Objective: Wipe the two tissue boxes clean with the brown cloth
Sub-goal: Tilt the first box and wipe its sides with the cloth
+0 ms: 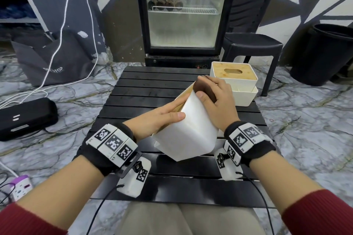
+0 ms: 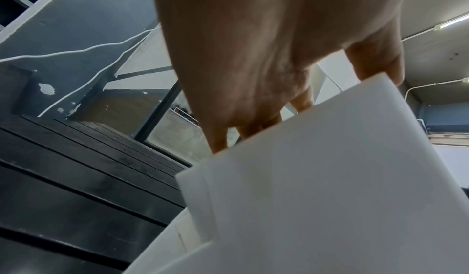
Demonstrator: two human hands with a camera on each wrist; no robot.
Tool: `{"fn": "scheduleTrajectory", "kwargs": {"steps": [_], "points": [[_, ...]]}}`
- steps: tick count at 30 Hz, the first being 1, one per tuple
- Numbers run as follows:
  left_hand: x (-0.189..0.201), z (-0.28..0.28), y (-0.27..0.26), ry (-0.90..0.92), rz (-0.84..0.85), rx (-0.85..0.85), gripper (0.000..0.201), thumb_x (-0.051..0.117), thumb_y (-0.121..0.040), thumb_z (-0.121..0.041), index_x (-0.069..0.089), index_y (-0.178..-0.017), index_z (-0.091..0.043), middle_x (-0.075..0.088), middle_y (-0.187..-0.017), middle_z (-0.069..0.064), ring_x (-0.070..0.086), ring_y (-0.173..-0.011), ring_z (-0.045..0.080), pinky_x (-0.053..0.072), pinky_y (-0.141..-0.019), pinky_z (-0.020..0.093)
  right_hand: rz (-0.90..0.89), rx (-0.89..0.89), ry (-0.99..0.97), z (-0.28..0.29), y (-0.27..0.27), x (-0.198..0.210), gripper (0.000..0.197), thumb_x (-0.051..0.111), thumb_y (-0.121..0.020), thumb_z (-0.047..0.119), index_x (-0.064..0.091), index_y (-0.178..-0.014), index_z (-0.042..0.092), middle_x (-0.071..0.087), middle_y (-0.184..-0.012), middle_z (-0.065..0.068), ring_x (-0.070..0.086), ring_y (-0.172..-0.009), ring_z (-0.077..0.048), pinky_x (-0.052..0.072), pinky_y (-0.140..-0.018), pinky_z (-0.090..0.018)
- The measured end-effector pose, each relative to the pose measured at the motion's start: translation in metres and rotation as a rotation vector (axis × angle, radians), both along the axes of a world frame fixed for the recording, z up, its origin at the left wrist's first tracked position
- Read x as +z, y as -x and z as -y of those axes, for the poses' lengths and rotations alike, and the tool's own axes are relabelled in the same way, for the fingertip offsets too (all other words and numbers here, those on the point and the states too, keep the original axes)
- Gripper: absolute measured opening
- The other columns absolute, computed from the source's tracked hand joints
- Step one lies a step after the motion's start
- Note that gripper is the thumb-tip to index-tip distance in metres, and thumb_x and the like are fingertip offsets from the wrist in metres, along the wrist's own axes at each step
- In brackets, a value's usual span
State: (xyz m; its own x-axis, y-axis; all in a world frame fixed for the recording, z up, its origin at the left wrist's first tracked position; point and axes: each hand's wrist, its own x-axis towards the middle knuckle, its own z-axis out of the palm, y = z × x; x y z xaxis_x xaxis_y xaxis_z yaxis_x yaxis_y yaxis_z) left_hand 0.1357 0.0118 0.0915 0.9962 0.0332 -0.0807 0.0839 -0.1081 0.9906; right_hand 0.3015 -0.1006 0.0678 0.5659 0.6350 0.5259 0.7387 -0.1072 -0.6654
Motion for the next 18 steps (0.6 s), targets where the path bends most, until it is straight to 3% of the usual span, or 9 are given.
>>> {"fn": "scheduleTrajectory", "kwargs": {"steps": [3, 5, 8, 10, 13, 18], "points": [[-0.001, -0.002, -0.001, -0.011, -0.008, -0.003, 0.058, 0.044, -0.09, -0.025, 0.024, -0.143, -0.041, 0.06, -0.121, -0.017, 0.056, -0.11, -0.003, 0.043, -0.083, 0.011, -0.017, -0.015, 0.039, -0.003, -0.008, 0.002, 0.04, 0.053, -0.089, 0.029, 0.048, -0.129, 0.03, 0.051, -0.12, 0.0, 0.038, -0.113, -0.021, 0.031, -0.099, -0.039], [-0.002, -0.004, -0.002, -0.018, -0.008, -0.024, 0.059, 0.042, -0.092, -0.023, 0.021, -0.145, -0.039, 0.062, -0.113, -0.008, 0.058, -0.102, -0.005, 0.044, -0.079, 0.009, -0.033, -0.007, 0.064, -0.004, -0.012, 0.002, 0.04, 0.053, -0.09, 0.03, 0.047, -0.129, 0.03, 0.053, -0.119, -0.001, 0.039, -0.113, -0.022, 0.031, -0.098, -0.037], [-0.004, -0.007, -0.001, 0.003, 0.0, -0.041, 0.059, 0.042, -0.095, -0.021, 0.018, -0.147, -0.035, 0.05, -0.123, -0.012, 0.058, -0.098, -0.008, 0.044, -0.077, 0.007, -0.037, -0.002, 0.09, -0.006, -0.018, 0.001, 0.038, 0.053, -0.089, 0.031, 0.048, -0.127, 0.03, 0.056, -0.12, -0.003, 0.041, -0.114, -0.024, 0.031, -0.099, -0.039], [-0.006, -0.006, -0.001, 0.009, 0.006, -0.058, 0.057, 0.038, -0.098, -0.017, 0.015, -0.148, -0.031, 0.04, -0.12, -0.012, 0.058, -0.095, -0.011, 0.043, -0.075, 0.005, -0.041, -0.005, 0.106, -0.006, -0.021, -0.001, 0.037, 0.052, -0.09, 0.032, 0.049, -0.126, 0.029, 0.057, -0.118, -0.003, 0.042, -0.112, -0.024, 0.032, -0.096, -0.037], [-0.006, -0.006, -0.001, 0.018, 0.007, -0.057, 0.057, 0.037, -0.097, -0.017, 0.015, -0.148, -0.03, 0.039, -0.12, -0.013, 0.057, -0.094, -0.012, 0.042, -0.077, 0.005, -0.057, 0.005, 0.117, -0.004, -0.025, -0.005, 0.034, 0.05, -0.09, 0.034, 0.051, -0.124, 0.027, 0.058, -0.112, -0.001, 0.046, -0.106, -0.023, 0.037, -0.091, -0.037], [-0.006, -0.005, 0.0, 0.038, 0.02, -0.018, 0.057, 0.043, -0.095, -0.021, 0.022, -0.146, -0.033, 0.042, -0.126, -0.015, 0.058, -0.101, -0.006, 0.043, -0.079, 0.009, -0.073, 0.017, 0.11, 0.004, -0.03, -0.013, 0.036, 0.046, -0.088, 0.037, 0.052, -0.122, 0.027, 0.059, -0.109, -0.002, 0.048, -0.103, -0.022, 0.034, -0.086, -0.032]]}}
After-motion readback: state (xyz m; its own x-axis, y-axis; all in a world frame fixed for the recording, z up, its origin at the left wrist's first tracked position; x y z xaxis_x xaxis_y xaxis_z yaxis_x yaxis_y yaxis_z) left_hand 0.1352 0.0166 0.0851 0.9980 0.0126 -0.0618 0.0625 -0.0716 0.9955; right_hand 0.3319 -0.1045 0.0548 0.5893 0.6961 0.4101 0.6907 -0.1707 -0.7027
